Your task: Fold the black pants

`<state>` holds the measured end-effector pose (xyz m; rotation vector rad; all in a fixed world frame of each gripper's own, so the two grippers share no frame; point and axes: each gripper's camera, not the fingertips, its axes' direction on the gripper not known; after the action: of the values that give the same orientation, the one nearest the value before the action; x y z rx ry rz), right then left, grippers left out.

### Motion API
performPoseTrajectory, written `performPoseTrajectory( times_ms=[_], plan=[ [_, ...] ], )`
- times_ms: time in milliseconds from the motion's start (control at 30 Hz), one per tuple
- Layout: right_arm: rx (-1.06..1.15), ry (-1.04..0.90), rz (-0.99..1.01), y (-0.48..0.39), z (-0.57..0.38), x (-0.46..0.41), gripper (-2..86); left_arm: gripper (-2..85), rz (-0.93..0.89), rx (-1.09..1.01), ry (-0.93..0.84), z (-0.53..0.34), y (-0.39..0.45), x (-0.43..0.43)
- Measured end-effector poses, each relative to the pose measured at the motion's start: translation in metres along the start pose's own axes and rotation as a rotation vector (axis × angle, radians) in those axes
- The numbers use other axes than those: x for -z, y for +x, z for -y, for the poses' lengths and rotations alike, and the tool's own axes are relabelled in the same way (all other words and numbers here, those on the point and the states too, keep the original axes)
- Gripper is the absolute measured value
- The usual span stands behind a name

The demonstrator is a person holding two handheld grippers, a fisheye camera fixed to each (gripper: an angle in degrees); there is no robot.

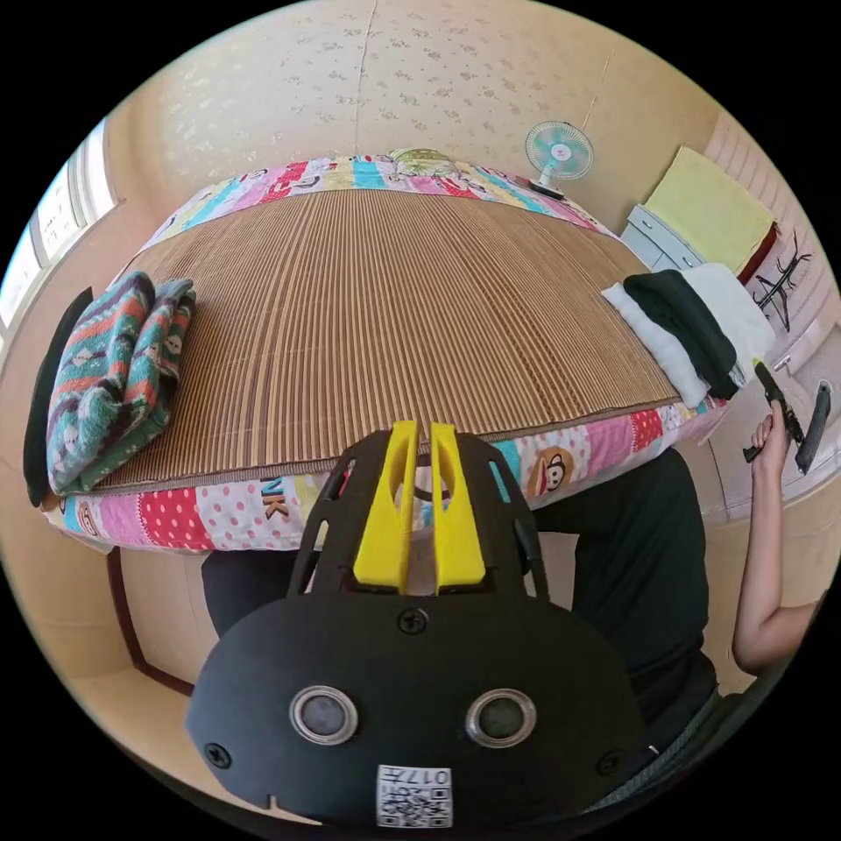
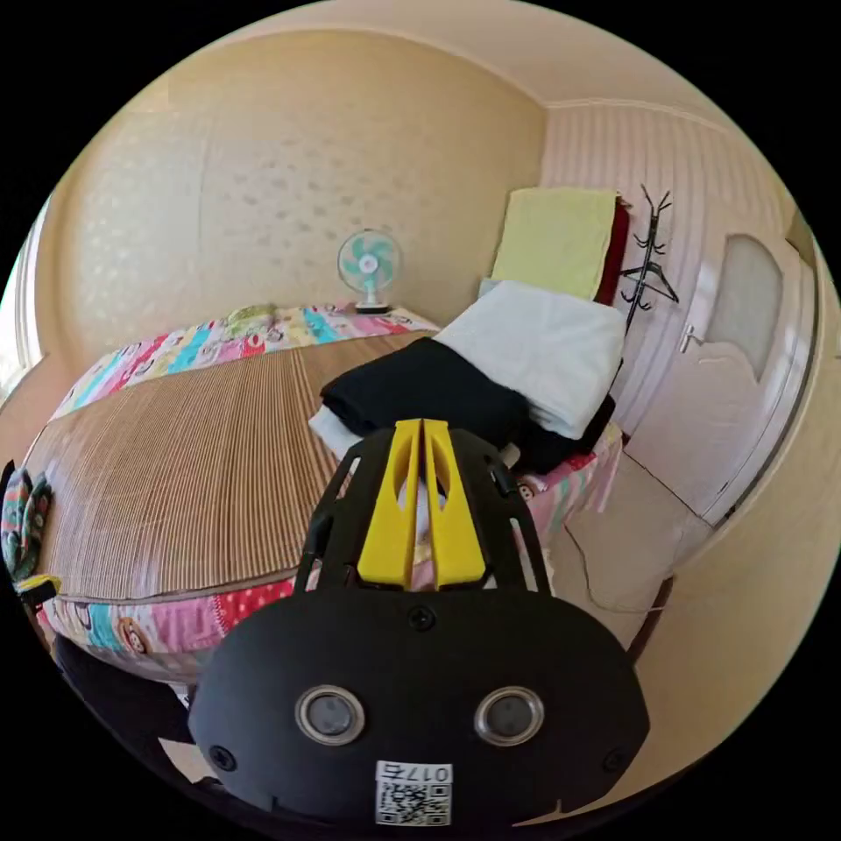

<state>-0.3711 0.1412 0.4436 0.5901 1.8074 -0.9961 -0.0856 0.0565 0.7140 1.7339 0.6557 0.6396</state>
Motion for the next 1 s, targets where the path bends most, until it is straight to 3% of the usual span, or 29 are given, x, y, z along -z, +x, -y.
performPoseTrajectory(
  times_ms=[67,167,267,333,433,533,700,833,1000],
  plan=[
    [-0.091,-0.062,0.051,0.035,0.005,-0.024,5.6,0.3,0.009,0.006,-0.006,-0.001,0.008,0.007],
    [-0.297,-0.314,0.184,0.086,0.007,-0.087,13.1,-0.3,0.067,0.023,-0.015,0.002,0.019,0.015],
    [-0.414,-0.34,0.389,0.111,-0.003,-0.13,14.6,-0.5,0.134,0.072,-0.024,0.005,0.024,0.025],
    [-0.395,-0.39,0.378,0.106,0.003,-0.149,13.3,-0.7,0.157,0.11,-0.028,0.006,0.023,0.03],
    [-0.272,-0.311,0.264,0.074,0.033,-0.136,8.2,-0.9,0.163,0.147,-0.034,0.006,0.019,0.038],
    [-0.119,-0.15,0.327,0.027,0.074,-0.106,5.9,-1.0,0.159,0.175,-0.036,0.005,0.012,0.044],
    [0.185,-0.022,0.705,-0.095,0.123,-0.064,4.3,-1.0,0.167,0.185,-0.037,0.003,0.005,0.05],
    [0.501,-0.095,0.93,-0.196,0.09,-0.05,3.8,-1.0,0.148,0.203,-0.025,0.0,-0.003,0.054],
    [0.902,-0.423,1.218,-0.295,-0.051,-0.043,3.3,-1.0,0.135,0.224,-0.038,-0.003,-0.016,0.05]
  ],
)
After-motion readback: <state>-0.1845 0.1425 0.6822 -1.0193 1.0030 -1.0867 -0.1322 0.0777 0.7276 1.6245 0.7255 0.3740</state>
